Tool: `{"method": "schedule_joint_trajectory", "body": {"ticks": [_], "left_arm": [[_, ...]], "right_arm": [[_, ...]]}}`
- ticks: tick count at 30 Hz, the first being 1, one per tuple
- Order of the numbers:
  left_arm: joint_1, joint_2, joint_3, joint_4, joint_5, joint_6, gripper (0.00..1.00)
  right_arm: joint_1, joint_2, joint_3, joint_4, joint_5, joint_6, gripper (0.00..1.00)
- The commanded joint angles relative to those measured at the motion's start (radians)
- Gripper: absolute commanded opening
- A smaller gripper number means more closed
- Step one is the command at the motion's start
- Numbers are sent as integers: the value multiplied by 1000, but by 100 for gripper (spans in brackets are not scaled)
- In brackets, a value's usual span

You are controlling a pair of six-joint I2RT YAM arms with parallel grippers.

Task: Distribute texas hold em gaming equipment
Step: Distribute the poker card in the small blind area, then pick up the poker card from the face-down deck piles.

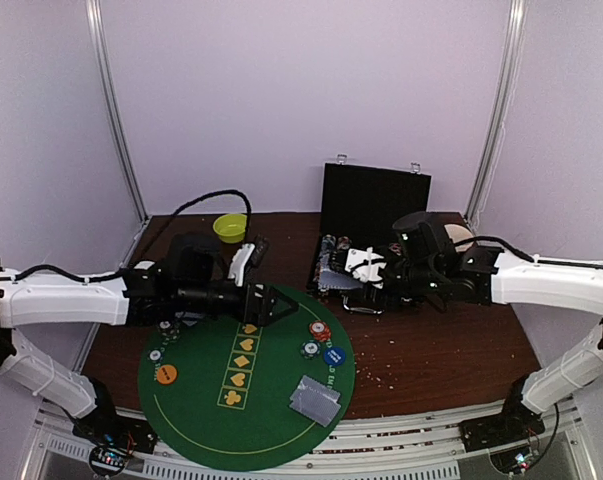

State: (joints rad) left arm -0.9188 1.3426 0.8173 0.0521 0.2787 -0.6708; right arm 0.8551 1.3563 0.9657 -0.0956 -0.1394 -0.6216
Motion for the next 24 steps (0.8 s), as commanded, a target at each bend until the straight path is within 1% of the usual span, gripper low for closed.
{"method": "schedule_joint_trajectory", "body": {"ticks": [1,5,9,12,16,22,24], "left_arm": [[-2,-29,80,55,-10,138,91],[18,18,113,86,13,141,96],[44,89,141,82,29,139,98],[67,108,129,127,24,105,97],[88,125,104,205,33,56,93],[89,173,136,255,144,57,91],[88,183,147,250,148,58,90]], "right_arm": [[37,43,59,19,-2,2,48],[54,80,96,37,-36,9,48],[74,110,132,32,-50,2,48],[83,121,147,21,-56,-5,48],[91,122,141,30,-66,-8,48],[96,138,136,50,-70,-9,48],[96,142,138,52,-68,-14,48]]}}
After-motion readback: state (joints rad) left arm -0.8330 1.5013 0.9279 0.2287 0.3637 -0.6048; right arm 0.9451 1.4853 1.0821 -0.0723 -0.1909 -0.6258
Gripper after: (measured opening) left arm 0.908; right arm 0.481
